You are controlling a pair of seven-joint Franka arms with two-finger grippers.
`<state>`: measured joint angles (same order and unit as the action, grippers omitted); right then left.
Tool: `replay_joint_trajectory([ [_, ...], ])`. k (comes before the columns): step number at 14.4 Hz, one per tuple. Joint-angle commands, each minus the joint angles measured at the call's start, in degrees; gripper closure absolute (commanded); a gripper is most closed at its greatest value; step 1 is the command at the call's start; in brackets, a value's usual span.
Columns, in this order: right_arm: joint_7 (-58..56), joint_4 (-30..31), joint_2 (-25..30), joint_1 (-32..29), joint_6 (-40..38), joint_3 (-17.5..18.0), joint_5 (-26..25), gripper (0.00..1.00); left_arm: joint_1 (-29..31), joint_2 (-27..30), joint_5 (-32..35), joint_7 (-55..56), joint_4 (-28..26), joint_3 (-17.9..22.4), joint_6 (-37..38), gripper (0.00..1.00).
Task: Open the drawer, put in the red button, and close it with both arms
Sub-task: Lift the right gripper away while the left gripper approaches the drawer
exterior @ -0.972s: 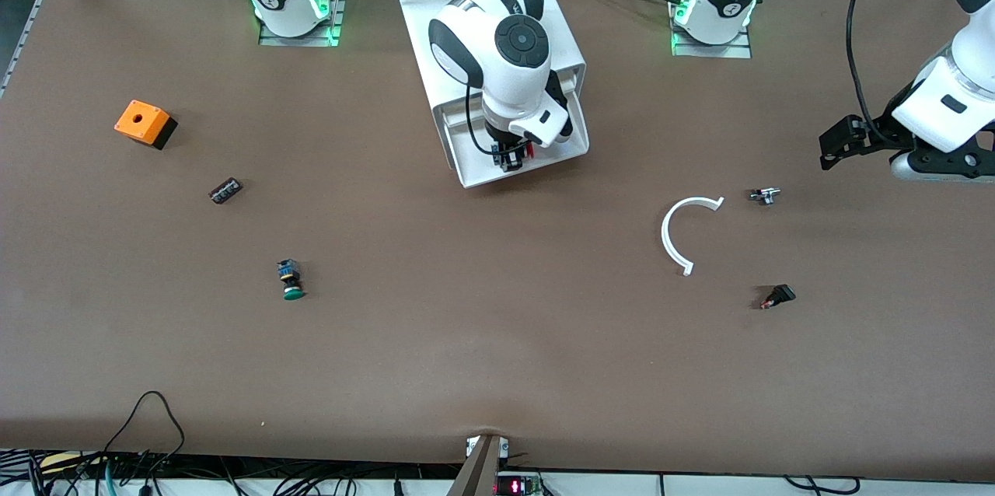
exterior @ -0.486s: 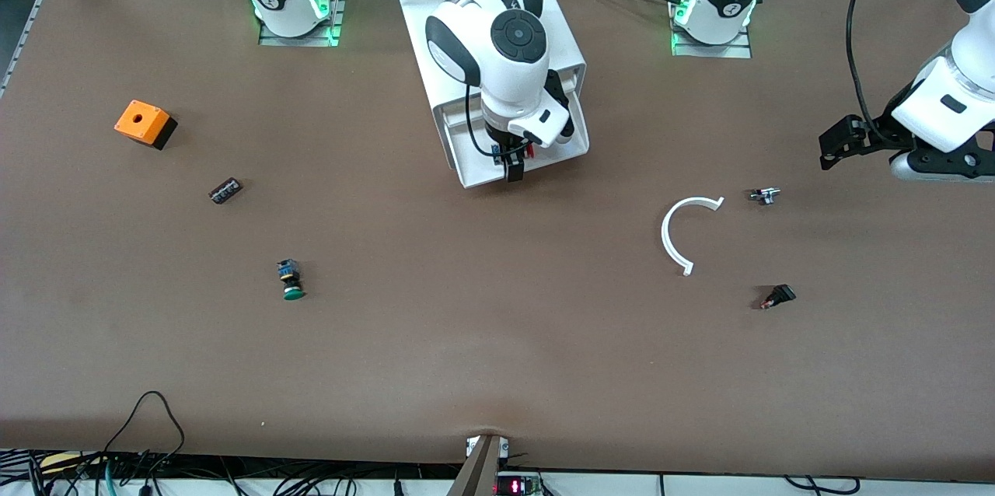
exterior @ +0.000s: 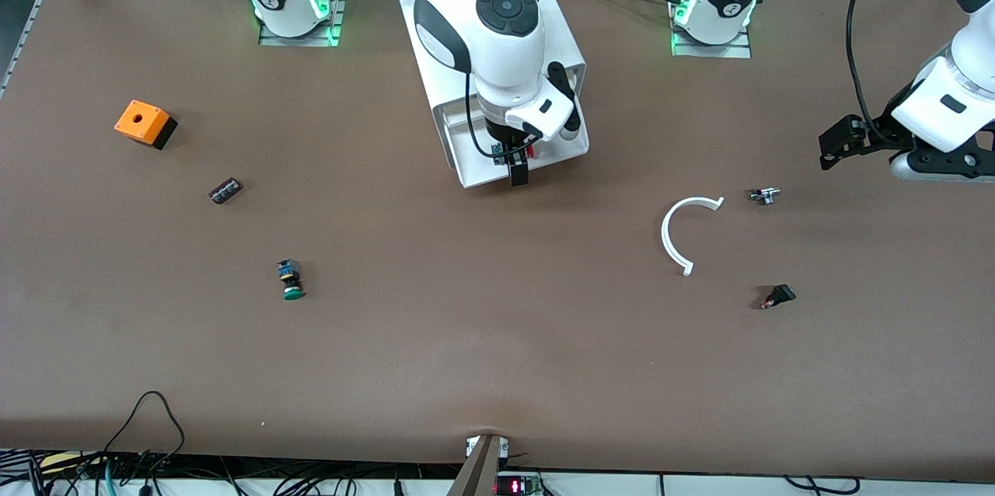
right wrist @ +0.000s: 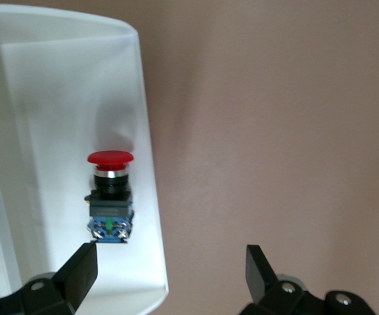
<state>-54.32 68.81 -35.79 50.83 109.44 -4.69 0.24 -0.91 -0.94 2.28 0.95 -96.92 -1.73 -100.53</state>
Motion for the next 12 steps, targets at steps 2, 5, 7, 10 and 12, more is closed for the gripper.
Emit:
replay_joint_trajectory([
  [2, -0.1, -0.4, 3.3, -3.4, -2.6, 0.2, 4.8, 0.00, -0.1, 0.6, -0.5, -1.0, -0.4, 0.1, -0.1, 0.00],
  [5, 0.0, -0.4, 5.9, -5.7, -3.3, 0.2, 7.7, 0.00, -0.1, 0.6, -0.8, -0.5, 0.1, 0.1, -0.1, 0.00],
  [7, 0.7, -0.5, 8.2, -7.0, -4.0, 0.3, 7.8, 0.00, -0.4, 0.5, -1.3, -0.4, 0.2, 0.1, -0.1, 0.00],
  [10, 6.1, -0.8, 10.7, -9.7, -7.1, 0.5, 9.8, 0.00, -0.4, 0.4, -1.4, 1.2, 1.0, 0.1, 2.1, 0.00],
  [12, 9.6, -1.7, 12.2, -11.7, -9.1, 0.7, 9.8, 0.00, -0.5, 0.2, -1.8, 3.4, 1.0, 0.1, 4.6, 0.00],
])
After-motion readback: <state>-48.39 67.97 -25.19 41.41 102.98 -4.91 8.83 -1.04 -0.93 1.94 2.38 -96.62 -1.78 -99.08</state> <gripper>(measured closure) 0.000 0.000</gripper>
